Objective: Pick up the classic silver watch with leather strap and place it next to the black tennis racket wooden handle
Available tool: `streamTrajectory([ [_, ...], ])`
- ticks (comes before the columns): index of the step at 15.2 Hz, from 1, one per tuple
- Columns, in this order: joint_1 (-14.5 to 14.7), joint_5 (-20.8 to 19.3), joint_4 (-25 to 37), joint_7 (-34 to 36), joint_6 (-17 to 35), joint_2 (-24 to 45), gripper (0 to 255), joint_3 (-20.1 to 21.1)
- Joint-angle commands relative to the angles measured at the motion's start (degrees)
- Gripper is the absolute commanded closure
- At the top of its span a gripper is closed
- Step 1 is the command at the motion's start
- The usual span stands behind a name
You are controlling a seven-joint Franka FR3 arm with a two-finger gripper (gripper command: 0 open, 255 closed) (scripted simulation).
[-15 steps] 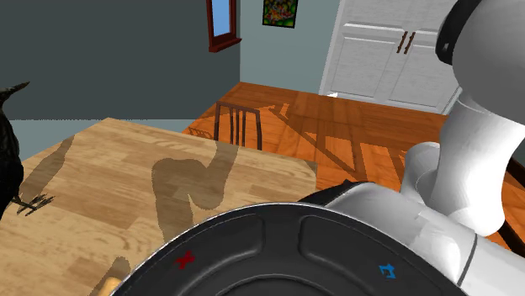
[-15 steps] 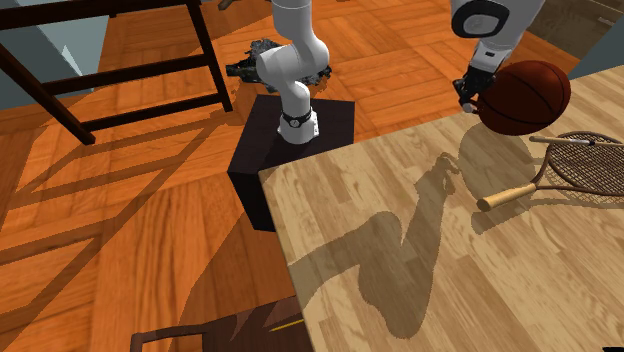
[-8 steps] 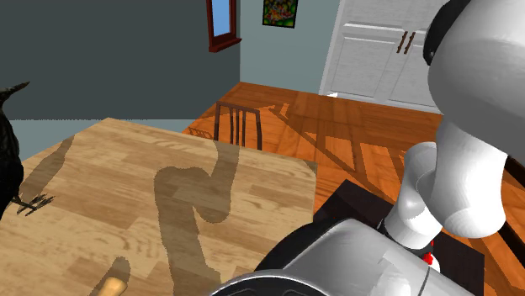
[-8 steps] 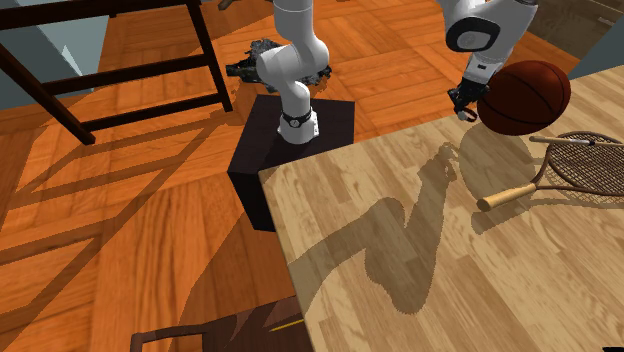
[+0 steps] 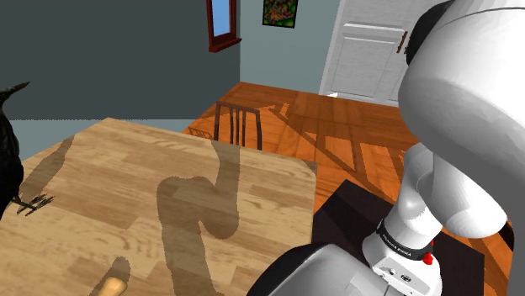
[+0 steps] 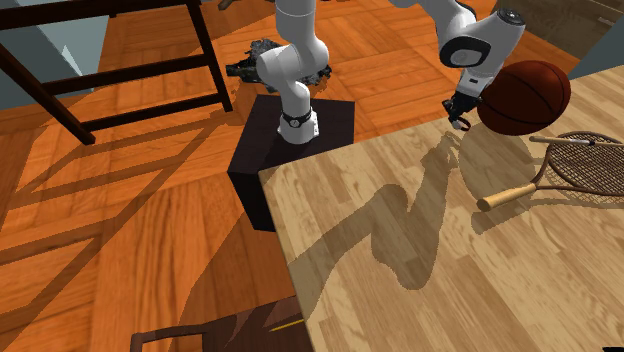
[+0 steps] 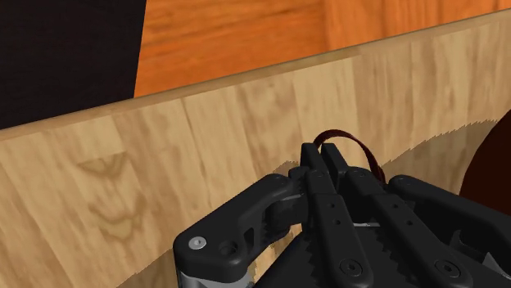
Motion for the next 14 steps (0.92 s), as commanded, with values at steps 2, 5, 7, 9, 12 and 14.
streamTrajectory([
  [2, 0.1, -0.2, -0.2, 0.1, 0.3, 0.2, 255, -0.1],
  [5, 0.1, -0.2, -0.2, 0.1, 0.3, 0.2, 255, -0.1],
  [7, 0.1, -0.2, -0.2, 0.1, 0.3, 0.2, 0, -0.1],
  [9, 0.1, -0.2, -0.2, 0.1, 0.3, 0.2, 0, -0.1],
  [12, 0.1, -0.2, -0.2, 0.1, 0.3, 0.2, 0, -0.1],
  [14, -1.5, 3.0, 1.1, -2.1, -3.1, -3.0, 0, 1.1],
])
